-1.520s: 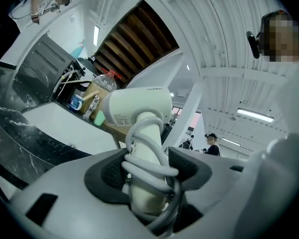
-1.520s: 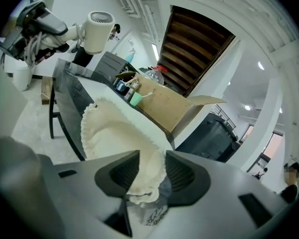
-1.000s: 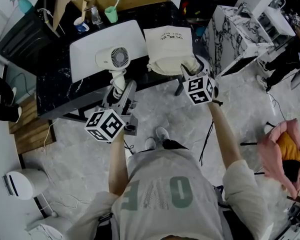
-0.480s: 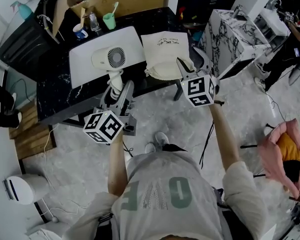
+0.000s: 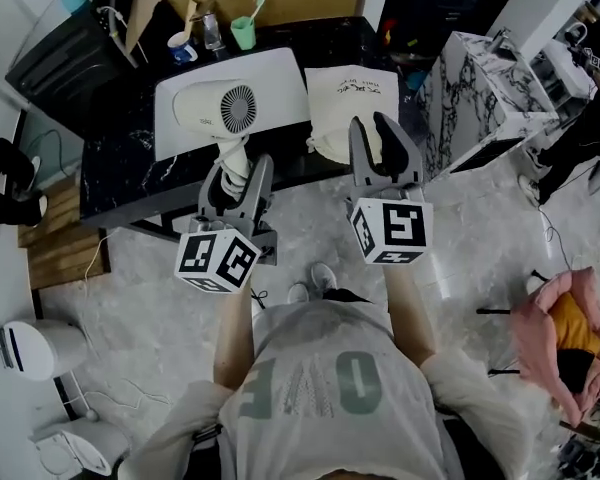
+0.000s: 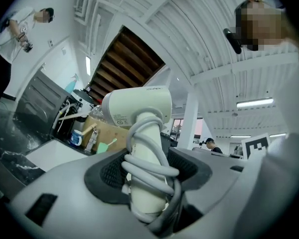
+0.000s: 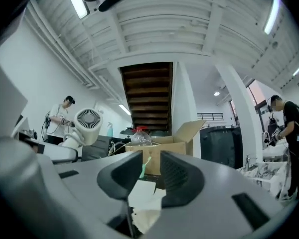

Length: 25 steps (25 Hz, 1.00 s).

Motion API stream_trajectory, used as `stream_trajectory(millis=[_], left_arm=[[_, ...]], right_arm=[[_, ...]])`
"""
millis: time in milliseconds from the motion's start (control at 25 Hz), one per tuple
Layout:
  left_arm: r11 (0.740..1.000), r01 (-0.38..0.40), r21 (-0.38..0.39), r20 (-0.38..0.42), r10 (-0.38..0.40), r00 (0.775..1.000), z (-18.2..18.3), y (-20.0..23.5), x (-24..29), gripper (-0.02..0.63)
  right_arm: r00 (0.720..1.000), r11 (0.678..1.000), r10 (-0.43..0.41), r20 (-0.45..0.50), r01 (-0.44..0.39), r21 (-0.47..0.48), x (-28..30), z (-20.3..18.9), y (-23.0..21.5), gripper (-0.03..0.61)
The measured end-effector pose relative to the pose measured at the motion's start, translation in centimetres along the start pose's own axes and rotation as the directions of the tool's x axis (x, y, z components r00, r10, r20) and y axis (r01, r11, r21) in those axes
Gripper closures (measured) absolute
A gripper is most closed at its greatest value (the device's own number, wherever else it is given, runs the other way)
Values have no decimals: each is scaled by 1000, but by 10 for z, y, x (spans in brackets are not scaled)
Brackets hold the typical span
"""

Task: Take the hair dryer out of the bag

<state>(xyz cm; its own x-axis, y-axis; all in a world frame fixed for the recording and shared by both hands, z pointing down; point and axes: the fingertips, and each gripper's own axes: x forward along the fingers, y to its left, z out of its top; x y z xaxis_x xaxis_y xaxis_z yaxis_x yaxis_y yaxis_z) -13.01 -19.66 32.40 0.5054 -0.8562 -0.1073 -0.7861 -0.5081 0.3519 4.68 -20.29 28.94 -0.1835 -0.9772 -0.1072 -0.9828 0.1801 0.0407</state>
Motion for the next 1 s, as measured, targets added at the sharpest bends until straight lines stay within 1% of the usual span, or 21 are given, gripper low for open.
stream_trajectory(millis=[40,160,360,440,520,760,1000], left_arm=[[1000,-14,23,8,14,1000,2,1,-3,353],[996,-50,78,28,48,998,5,4,-12,353],[988,-91,126,46,86,995,5,9,-27,353],[985,-112,130,49,106,993,4,13,-32,353],[983,-133,124,53,127,990,3,17,-36,353],[975,-188,120,78,179,981,4,27,-47,353],[972,-203,117,100,192,976,10,27,-48,353]], right_arm=[[1000,1000,5,9,-5,18,-3,0,5,473],[999,998,34,13,-35,55,-11,-7,19,509],[994,995,102,-46,-101,13,-21,-33,42,534],[990,992,123,-71,-125,-17,-23,-42,50,538],[987,991,133,-85,-136,-20,-24,-47,53,540],[986,989,146,-74,-148,-14,-23,-48,52,540],[985,987,156,-77,-157,-14,-23,-48,52,540]])
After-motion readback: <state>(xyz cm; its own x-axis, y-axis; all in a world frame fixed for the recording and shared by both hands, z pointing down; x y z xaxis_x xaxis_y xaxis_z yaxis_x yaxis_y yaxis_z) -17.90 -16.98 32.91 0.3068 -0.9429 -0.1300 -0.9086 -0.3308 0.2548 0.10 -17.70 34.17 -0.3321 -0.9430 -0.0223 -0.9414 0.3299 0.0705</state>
